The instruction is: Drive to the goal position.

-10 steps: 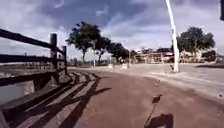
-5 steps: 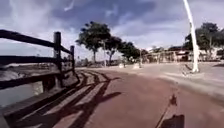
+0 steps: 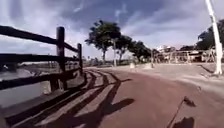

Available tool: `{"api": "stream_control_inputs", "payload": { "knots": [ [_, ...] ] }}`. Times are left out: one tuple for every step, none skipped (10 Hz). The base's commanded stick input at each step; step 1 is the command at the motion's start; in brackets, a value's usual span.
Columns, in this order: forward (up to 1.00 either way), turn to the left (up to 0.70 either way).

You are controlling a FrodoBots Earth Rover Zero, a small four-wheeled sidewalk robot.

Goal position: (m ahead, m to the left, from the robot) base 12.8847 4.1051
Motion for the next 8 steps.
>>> {"api": "stream_control_inputs", "payload": {
  "knots": [
    [0.85, -0.04],
    [0.85, -0.04],
    [0.85, -0.04],
    [0.85, -0.04],
    [0.85, -0.04],
    [0.85, -0.04],
    [0.85, -0.04],
    [0.85, -0.04]
  ]
}}
